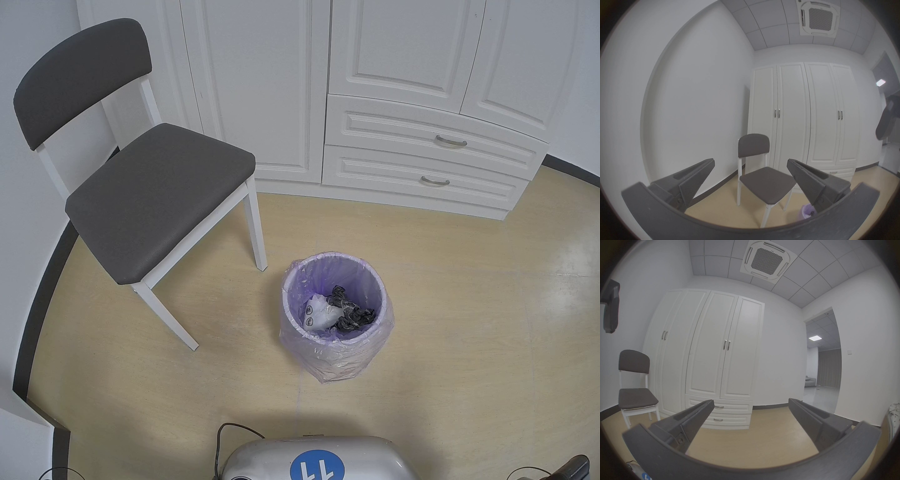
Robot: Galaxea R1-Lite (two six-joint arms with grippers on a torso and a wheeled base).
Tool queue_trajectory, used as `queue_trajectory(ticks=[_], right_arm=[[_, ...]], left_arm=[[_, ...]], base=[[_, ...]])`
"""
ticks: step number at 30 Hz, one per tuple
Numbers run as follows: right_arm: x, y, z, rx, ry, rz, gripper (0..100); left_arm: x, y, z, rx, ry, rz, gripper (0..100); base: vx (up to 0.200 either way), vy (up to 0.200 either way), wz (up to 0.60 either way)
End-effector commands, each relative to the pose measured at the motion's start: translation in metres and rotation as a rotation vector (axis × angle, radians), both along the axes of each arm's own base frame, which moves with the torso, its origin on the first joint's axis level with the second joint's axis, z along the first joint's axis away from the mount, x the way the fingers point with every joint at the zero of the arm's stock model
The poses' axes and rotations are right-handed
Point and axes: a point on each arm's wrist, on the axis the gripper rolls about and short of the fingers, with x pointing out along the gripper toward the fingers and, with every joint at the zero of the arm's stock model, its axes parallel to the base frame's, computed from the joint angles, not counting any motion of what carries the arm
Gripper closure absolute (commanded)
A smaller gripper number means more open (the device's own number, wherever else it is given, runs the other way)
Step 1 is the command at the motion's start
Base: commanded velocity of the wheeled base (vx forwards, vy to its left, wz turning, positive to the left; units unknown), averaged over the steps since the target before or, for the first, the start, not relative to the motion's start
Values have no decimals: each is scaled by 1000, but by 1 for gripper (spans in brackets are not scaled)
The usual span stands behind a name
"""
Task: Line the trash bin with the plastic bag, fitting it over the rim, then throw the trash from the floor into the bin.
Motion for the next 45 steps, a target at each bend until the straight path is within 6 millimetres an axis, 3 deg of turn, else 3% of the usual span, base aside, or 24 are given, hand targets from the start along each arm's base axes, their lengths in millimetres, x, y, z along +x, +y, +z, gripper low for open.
queue_trajectory(ticks=[1, 7, 13, 20, 24, 27, 38, 45], right_arm=[[7, 1, -10, -8, 4, 34, 0], [20, 2, -20, -11, -60, 71, 0], [34, 3, -35, -52, -106, 147, 0], [35, 4, -39, -26, -228, 180, 0], [36, 4, -40, -8, -266, 195, 0], [46, 4, -57, -1, -205, 197, 0], [61, 3, -81, 71, -45, 194, 0], [66, 3, -90, 98, 46, 165, 0]], left_arm=[[3, -5, -15, 6, 44, 28, 0], [18, -8, -43, -8, 103, 38, 0], [39, -9, -60, -52, 130, -34, 0], [68, -9, -82, -92, 35, -49, 0], [86, -9, -106, -71, 12, -47, 0], [100, -9, -132, -49, 72, -38, 0], [107, -9, -163, -61, 365, -23, 0], [108, -9, -164, -72, 371, -28, 0]], base=[[0, 0, 0], [0, 0, 0], [0, 0, 0], [0, 0, 0], [0, 0, 0], [0, 0, 0], [0, 0, 0], [0, 0, 0]])
